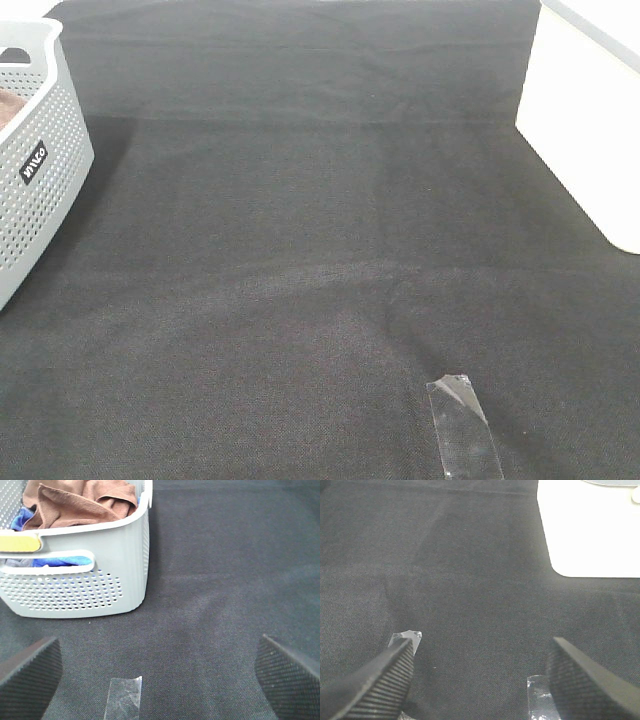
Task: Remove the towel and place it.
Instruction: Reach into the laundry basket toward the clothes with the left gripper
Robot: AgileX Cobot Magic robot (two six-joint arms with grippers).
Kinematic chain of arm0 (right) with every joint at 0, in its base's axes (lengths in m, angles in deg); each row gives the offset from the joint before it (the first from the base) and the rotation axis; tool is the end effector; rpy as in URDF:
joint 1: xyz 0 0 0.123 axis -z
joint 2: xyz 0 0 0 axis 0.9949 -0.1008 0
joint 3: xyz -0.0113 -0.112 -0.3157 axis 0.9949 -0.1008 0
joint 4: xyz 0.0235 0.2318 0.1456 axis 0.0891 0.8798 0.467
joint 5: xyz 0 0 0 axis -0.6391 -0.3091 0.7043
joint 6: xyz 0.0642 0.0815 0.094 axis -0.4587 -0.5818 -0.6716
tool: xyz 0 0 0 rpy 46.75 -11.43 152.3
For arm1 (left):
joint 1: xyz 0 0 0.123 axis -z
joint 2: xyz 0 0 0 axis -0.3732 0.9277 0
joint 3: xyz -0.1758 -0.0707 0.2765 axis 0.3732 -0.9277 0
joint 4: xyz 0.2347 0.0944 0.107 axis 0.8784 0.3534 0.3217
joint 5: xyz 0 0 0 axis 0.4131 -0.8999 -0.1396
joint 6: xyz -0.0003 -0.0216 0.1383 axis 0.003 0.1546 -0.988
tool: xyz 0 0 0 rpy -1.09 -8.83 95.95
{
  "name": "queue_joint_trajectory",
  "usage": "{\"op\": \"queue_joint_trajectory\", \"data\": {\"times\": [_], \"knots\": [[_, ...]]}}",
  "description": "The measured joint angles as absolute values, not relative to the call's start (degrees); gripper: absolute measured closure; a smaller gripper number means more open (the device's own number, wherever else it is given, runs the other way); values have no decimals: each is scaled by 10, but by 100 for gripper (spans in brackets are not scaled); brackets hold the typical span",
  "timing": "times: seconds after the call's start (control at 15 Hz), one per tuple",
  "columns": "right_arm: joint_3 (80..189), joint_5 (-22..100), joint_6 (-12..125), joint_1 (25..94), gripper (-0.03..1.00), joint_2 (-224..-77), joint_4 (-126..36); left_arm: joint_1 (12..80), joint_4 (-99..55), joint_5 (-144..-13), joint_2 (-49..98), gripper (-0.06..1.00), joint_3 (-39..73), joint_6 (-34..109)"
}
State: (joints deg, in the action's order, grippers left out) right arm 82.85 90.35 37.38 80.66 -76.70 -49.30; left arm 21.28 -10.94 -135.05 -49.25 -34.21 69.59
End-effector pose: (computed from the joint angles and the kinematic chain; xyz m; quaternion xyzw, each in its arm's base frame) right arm 0.0077 0.0078 0.2675 -0.0555 0.8477 0.0294 0.5268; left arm 0.0088 -0.0051 0.2668 0.0100 0.8494 -0.0098 0.5276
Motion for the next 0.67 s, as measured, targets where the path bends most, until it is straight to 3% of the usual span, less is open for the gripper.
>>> {"op": "queue_joint_trajectory", "data": {"times": [0.67], "knots": [[829, 904, 374, 807, 29, -767, -493, 213, -116, -1351, -493, -5, -342, 692]]}}
